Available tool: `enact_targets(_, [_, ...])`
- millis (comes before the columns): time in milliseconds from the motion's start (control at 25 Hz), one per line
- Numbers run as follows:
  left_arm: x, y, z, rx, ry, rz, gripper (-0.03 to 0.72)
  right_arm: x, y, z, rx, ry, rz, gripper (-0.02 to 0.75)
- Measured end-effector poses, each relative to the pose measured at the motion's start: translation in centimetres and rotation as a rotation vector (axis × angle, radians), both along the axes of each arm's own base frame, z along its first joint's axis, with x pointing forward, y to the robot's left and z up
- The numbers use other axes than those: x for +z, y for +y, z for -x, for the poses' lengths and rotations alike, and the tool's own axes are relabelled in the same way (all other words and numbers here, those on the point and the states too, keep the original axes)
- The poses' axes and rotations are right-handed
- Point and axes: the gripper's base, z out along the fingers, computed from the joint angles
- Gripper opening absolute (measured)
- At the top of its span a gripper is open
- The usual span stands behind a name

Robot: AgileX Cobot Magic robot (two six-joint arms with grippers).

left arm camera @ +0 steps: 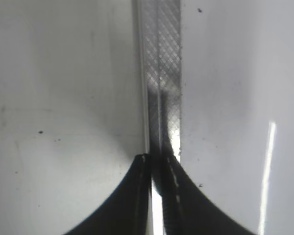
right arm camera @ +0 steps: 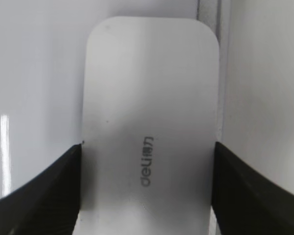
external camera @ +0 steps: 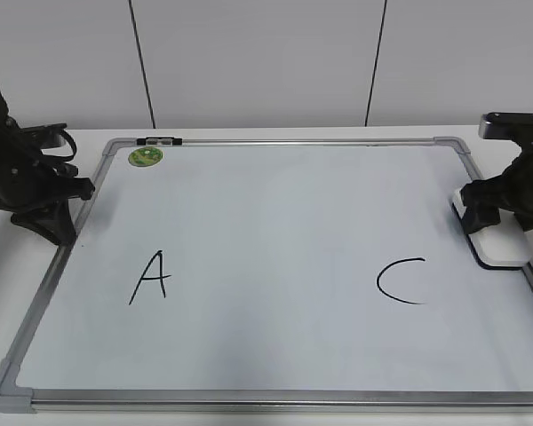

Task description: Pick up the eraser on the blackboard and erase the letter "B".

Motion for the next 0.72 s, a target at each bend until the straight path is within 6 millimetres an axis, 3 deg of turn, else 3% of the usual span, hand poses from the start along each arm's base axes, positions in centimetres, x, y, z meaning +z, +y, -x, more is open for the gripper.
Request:
enact_targets(400, [0.0, 0.0, 0.0, 0.000, 0.000, 0.000, 0.053, 0.7, 0.0, -0.6, 0.012, -0.016, 0.005, 0.659])
enact_targets(560, [0.0, 0.0, 0.0, 0.000, 0.000, 0.000, 0.071, 3.4, 0.0, -1.1, 0.020, -0.040, -0.003, 0.661])
enact_targets(720, [0.3, 0.0, 0.1, -0.019, 0.050, -0.001, 0.173, 6.8, 0.2, -1.2, 0.042, -0.067, -0.007, 0.659])
